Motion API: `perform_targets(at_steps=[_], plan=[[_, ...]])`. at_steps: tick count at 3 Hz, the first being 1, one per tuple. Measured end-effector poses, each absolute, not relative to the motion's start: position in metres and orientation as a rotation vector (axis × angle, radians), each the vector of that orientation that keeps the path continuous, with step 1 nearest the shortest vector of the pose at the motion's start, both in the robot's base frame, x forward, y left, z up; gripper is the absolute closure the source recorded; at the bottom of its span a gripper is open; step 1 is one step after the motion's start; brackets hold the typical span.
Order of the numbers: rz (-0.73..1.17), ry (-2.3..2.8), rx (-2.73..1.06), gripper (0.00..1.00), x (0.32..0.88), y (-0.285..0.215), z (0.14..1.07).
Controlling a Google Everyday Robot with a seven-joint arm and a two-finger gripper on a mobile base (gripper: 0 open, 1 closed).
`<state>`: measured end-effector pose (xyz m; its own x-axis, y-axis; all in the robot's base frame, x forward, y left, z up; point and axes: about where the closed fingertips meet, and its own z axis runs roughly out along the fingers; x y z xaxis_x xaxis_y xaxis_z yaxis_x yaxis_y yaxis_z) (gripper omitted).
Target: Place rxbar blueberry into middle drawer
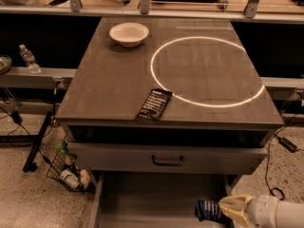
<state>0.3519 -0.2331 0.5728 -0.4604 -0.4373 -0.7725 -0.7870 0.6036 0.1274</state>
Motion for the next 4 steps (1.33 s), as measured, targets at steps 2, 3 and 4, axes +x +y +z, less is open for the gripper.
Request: perform_targets(at_steps=[2, 3, 4], plan=[[0.675, 2.161, -0.838, 1.00, 0.369, -0.222, 0.505], [0.710, 2.185, -0.763, 1.00, 0.378, -0.207, 0.479], [0.743, 2.200, -0.705, 0.74, 0.390, -0.187, 0.459]])
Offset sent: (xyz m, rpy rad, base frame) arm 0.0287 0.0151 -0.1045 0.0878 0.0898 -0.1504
